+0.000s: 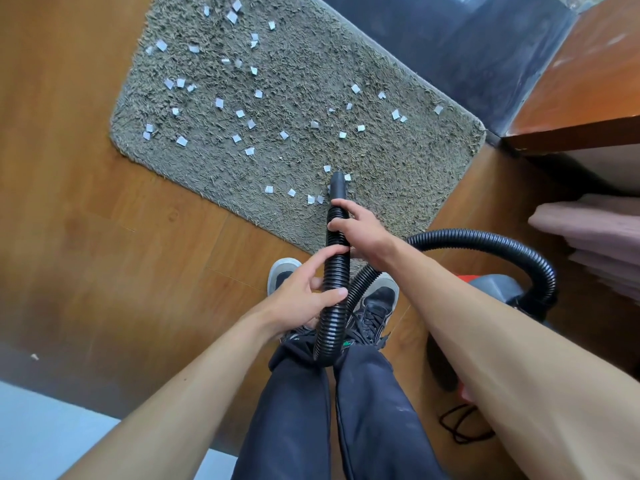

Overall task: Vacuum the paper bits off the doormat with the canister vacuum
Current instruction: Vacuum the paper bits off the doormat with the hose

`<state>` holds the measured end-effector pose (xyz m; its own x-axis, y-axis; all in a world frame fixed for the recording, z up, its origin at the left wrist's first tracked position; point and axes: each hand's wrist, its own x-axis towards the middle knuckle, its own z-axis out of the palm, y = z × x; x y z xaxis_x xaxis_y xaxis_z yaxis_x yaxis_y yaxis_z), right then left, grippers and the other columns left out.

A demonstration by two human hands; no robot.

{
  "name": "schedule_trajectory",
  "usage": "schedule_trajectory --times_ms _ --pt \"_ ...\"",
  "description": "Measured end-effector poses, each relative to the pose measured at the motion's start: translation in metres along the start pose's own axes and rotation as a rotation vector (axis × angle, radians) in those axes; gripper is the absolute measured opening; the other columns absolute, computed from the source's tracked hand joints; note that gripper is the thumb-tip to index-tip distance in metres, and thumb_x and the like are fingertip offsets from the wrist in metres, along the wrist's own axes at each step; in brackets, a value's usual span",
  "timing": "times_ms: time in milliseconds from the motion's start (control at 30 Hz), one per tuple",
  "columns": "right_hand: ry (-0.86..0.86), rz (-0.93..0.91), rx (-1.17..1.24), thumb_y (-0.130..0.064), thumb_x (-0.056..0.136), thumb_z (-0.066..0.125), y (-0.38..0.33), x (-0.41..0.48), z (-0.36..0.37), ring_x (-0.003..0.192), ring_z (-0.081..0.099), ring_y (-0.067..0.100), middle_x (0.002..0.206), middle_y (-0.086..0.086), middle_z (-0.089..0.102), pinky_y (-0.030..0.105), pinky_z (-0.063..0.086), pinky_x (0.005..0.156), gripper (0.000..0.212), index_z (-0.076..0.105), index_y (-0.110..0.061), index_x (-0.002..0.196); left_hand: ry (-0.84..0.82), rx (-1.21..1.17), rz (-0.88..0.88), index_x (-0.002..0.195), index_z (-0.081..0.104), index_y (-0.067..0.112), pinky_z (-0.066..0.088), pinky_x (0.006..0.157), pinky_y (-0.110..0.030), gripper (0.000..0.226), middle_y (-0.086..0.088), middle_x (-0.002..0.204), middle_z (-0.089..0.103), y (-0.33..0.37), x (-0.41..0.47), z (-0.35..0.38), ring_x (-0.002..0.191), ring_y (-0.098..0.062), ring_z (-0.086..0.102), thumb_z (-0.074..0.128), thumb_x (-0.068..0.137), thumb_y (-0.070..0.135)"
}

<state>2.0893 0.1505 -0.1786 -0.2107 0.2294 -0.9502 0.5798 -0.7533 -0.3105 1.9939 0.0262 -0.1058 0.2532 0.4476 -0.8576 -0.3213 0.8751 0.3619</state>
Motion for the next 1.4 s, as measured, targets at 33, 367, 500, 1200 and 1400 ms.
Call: schedule_trajectory --times_ms 33,367,500,1200,1400 --pt "-0.005 -0.007 -0.016 -0.005 0.091 0.053 -0.002 0.0 0.001 0.081 0.061 0.016 0.101 0.001 0.061 0.036 0.055 0.069 0.051 0.05 -0.029 0.136 0.005 -0.006 0.002 0.136 0.042 0.049 0.049 0.077 -0.055 0.059 -0.013 0.097 0.065 0.0 0.0 -0.001 0.084 -0.029 0.062 0.057 0.098 0.007" --pt "-0.028 -0.026 -0.07 -0.004 0.09 0.054 -0.012 0.003 0.011 0.08 0.062 0.017 0.1 0.003 0.061 0.032 0.054 0.062 0.051 0.05 -0.027 0.135 0.028 -0.033 0.017 0.137 0.044 0.048 0.059 0.071 -0.044 0.059 -0.009 0.095 0.064 -0.004 -0.001 -0.012 0.079 -0.019 0.066 0.056 0.098 0.004" --pt "0.028 -0.008 -0.013 -0.005 0.091 0.054 -0.002 -0.003 0.003 0.078 0.061 0.014 0.098 0.0 0.06 0.034 0.055 0.067 0.048 0.051 -0.029 0.132 -0.007 0.003 0.013 0.136 0.044 0.049 0.051 0.08 -0.06 0.06 -0.012 0.095 0.063 -0.003 0.001 -0.006 0.083 -0.028 0.062 0.057 0.098 0.005" --pt "0.062 -0.021 0.02 -0.006 0.091 0.054 0.002 -0.005 -0.008 0.082 0.062 0.014 0.105 0.002 0.061 0.041 0.058 0.077 0.049 0.052 -0.03 0.133 -0.012 0.034 0.002 0.135 0.045 0.051 0.049 0.079 -0.065 0.06 -0.008 0.093 0.064 -0.001 0.006 0.001 0.084 -0.031 0.06 0.056 0.098 0.006" --pt "0.053 0.021 0.023 -0.006 0.092 0.053 0.005 -0.01 -0.014 0.078 0.061 0.013 0.099 0.0 0.06 0.032 0.054 0.067 0.048 0.051 -0.029 0.134 -0.043 -0.011 -0.02 0.134 0.045 0.05 0.049 0.077 -0.058 0.059 -0.006 0.09 0.065 -0.002 0.005 0.008 0.085 -0.029 0.059 0.057 0.097 0.006"
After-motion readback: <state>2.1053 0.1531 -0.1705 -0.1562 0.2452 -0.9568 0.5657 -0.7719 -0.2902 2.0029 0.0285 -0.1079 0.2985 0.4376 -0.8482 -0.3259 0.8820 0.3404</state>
